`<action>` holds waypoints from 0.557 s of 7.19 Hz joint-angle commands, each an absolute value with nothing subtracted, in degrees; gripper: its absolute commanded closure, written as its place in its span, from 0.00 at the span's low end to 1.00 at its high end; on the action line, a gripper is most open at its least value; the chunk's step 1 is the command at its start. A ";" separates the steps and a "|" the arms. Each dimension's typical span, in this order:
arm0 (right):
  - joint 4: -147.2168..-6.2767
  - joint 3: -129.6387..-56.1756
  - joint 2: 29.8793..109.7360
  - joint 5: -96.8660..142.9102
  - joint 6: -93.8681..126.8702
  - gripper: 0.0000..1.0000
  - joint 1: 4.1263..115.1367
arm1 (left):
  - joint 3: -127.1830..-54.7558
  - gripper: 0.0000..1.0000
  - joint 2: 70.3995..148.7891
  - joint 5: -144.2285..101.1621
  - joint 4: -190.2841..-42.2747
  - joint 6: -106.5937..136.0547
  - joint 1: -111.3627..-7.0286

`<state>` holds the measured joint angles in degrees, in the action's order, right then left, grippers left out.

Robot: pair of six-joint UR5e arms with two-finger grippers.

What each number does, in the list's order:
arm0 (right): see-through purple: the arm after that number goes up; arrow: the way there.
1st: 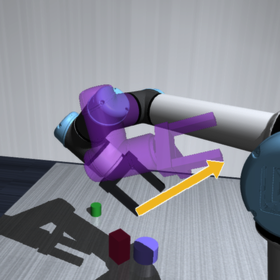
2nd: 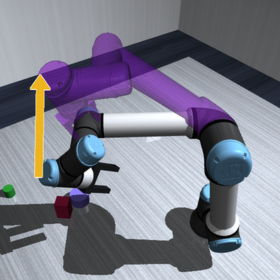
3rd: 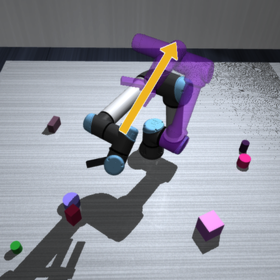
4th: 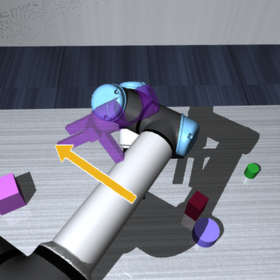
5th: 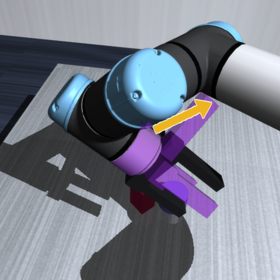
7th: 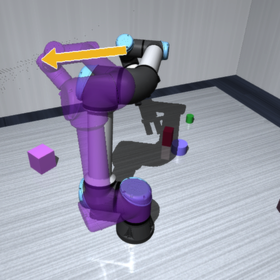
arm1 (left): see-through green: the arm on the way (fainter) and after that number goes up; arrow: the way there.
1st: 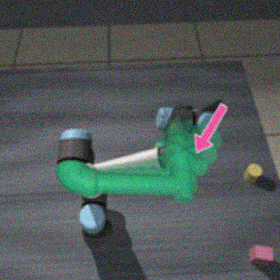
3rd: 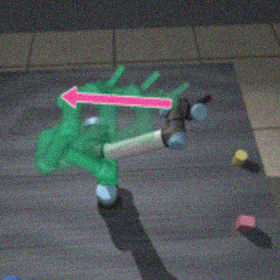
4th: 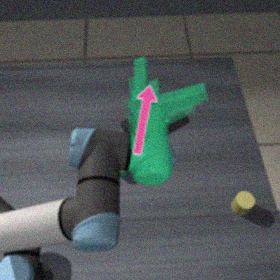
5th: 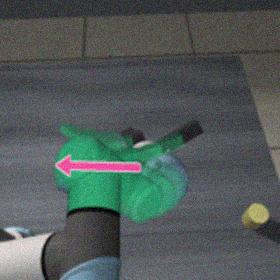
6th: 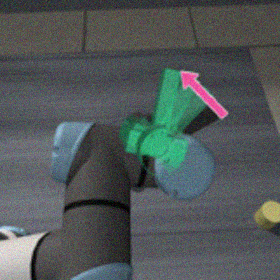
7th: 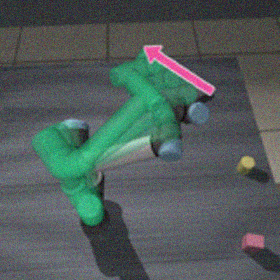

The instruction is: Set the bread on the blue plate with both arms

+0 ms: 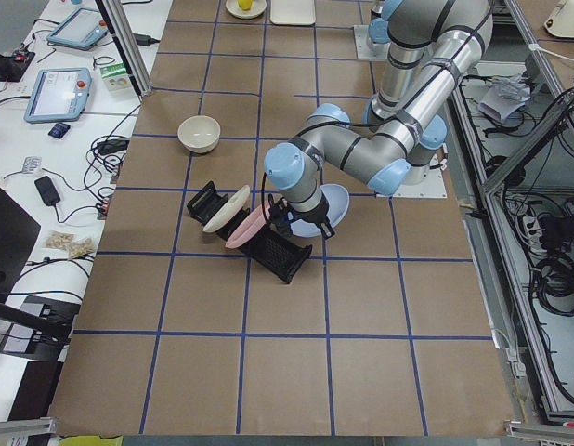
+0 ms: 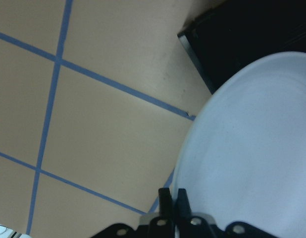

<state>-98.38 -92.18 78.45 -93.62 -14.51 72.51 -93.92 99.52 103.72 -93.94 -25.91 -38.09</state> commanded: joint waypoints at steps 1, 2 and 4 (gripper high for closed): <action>-97.56 -92.11 80.58 -93.52 -13.36 1.00 74.71 | -97.19 1.00 96.78 96.86 -96.15 -22.25 -46.87; -95.99 -92.11 80.77 -93.60 -13.36 1.00 74.71 | -99.38 1.00 94.77 93.90 -96.59 -16.93 -52.15; -95.97 -92.20 80.60 -93.43 -13.45 1.00 74.71 | -103.60 1.00 93.17 83.72 -96.59 -12.60 -61.03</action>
<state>-96.09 -92.12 80.63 -93.55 -13.40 74.67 -100.81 94.21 89.63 -96.59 -15.97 -55.09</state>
